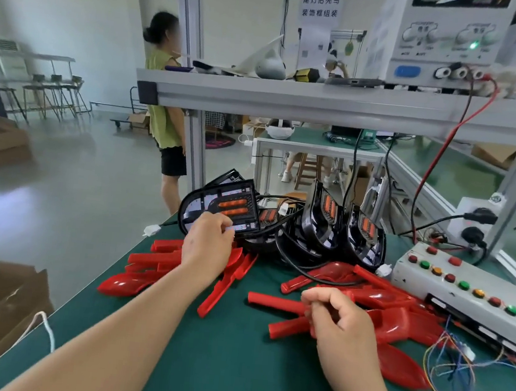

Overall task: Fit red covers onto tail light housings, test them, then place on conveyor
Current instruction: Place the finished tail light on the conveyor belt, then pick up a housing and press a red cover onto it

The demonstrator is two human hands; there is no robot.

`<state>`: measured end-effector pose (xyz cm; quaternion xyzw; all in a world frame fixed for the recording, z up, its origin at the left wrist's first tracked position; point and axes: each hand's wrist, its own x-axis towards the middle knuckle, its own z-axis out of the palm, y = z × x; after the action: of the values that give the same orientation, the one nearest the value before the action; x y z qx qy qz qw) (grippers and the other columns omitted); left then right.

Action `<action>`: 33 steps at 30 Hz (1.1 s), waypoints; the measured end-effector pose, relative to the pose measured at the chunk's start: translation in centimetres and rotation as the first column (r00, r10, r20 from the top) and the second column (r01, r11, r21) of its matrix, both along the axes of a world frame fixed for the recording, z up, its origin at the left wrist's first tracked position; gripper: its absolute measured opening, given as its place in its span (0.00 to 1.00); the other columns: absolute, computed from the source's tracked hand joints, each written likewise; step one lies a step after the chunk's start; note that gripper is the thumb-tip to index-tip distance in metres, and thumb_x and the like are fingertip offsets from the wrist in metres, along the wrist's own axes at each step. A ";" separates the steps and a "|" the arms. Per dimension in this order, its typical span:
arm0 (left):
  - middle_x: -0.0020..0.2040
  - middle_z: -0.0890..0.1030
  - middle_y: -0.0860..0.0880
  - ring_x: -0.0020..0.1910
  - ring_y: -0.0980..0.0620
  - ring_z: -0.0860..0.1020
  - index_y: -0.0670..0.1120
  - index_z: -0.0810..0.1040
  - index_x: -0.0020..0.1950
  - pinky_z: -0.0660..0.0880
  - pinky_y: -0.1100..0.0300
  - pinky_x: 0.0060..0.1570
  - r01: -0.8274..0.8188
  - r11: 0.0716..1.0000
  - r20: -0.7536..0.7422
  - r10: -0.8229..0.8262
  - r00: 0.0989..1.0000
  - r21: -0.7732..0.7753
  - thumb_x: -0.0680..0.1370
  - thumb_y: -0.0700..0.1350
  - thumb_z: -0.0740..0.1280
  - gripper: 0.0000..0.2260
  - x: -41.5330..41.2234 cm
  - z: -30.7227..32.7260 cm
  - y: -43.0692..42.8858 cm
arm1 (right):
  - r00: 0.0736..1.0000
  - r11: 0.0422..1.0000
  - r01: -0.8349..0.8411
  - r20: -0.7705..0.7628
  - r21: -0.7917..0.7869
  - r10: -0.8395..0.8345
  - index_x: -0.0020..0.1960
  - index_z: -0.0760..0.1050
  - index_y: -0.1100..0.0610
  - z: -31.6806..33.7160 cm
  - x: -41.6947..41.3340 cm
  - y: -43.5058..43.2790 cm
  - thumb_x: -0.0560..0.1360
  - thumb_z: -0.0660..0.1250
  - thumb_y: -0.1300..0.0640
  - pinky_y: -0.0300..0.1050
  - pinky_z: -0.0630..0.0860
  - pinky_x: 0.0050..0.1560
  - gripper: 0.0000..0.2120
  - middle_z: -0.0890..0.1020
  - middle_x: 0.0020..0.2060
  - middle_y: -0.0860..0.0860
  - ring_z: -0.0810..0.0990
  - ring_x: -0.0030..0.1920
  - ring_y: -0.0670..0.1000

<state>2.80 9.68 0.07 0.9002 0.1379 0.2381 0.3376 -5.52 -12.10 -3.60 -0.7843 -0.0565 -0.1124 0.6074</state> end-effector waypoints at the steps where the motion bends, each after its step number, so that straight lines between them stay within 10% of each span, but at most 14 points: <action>1: 0.54 0.80 0.50 0.55 0.48 0.78 0.50 0.81 0.56 0.75 0.51 0.53 -0.009 0.996 -0.023 0.011 1.000 0.087 0.80 0.45 0.65 0.08 0.7 -0.2 0.4 | 1.000 1.000 -0.002 -0.002 0.006 0.002 0.43 0.80 0.38 0.0 0.0 -0.1 0.77 0.64 0.65 0.37 0.69 0.42 0.21 0.82 0.34 0.36 0.77 0.37 0.41; 19: 0.54 0.76 0.47 0.57 0.46 0.75 0.45 0.80 0.56 0.76 0.51 0.50 0.217 0.638 -0.251 -0.039 0.967 0.739 0.79 0.42 0.65 0.08 4.3 -0.6 2.5 | 1.000 0.997 -0.018 -0.006 0.072 0.018 0.41 0.81 0.42 0.1 0.5 -0.2 0.78 0.64 0.65 0.33 0.69 0.33 0.19 0.81 0.33 0.37 0.75 0.31 0.40; 26: 0.54 0.75 0.49 0.57 0.49 0.74 0.45 0.78 0.55 0.74 0.53 0.49 0.156 0.715 -0.086 -0.134 0.987 0.682 0.80 0.47 0.63 0.09 2.2 1.3 1.7 | 1.000 0.996 -0.014 -0.009 0.085 0.015 0.41 0.82 0.47 0.2 0.4 0.0 0.78 0.64 0.66 0.35 0.68 0.28 0.16 0.82 0.34 0.41 0.73 0.27 0.42; 33: 0.52 0.74 0.49 0.55 0.48 0.75 0.45 0.76 0.51 0.76 0.48 0.48 0.246 0.736 -0.003 -0.314 0.949 0.631 0.80 0.48 0.63 0.07 -4.0 3.3 -4.6 | 0.980 0.951 -0.190 -0.009 0.244 0.198 0.57 0.80 0.49 -0.4 0.7 0.6 0.76 0.72 0.59 0.48 0.77 0.63 0.12 0.86 0.53 0.43 0.82 0.57 0.43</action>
<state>-1.22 5.06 3.40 0.9574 -0.1035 0.2630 0.0594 -4.78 -11.49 -3.97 -0.6967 -0.1088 -0.0452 0.7076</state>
